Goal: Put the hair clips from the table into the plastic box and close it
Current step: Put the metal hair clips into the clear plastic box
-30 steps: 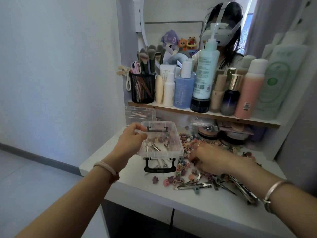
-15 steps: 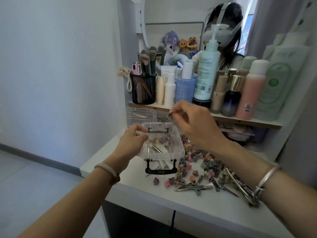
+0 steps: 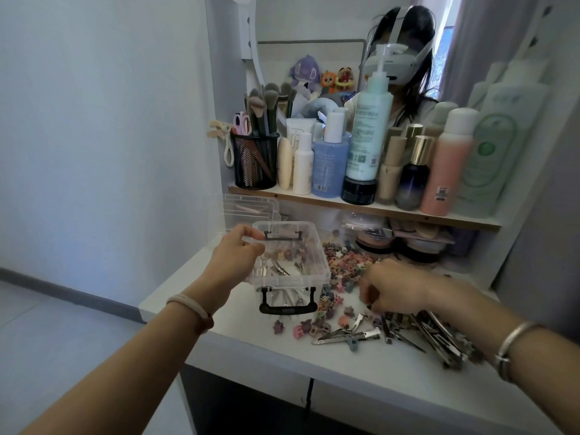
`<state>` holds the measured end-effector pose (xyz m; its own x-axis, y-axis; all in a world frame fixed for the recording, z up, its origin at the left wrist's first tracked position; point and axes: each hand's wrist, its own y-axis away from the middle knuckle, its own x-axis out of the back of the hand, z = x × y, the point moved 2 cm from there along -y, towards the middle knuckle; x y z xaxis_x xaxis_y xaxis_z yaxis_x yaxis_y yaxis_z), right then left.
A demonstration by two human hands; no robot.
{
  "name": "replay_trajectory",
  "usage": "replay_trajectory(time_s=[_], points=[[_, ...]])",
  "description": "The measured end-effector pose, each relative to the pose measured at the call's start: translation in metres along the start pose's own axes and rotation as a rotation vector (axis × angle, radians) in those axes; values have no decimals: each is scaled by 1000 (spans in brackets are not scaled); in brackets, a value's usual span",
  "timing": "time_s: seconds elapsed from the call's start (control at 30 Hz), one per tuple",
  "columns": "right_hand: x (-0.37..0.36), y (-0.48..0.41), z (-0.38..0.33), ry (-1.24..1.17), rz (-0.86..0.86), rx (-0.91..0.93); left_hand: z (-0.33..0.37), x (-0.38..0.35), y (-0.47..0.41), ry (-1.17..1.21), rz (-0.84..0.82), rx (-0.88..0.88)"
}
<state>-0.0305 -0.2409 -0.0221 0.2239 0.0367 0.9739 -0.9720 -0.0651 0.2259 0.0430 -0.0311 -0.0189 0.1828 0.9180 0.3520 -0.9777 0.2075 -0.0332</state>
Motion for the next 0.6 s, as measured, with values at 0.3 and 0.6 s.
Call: replay_trajectory(time_s=[0.3, 0.6], points=[[45, 5, -22, -428, 561, 97, 1, 0, 0, -9, -10, -2], [41, 12, -39, -355, 353, 191, -1, 6, 5, -17, -25, -9]])
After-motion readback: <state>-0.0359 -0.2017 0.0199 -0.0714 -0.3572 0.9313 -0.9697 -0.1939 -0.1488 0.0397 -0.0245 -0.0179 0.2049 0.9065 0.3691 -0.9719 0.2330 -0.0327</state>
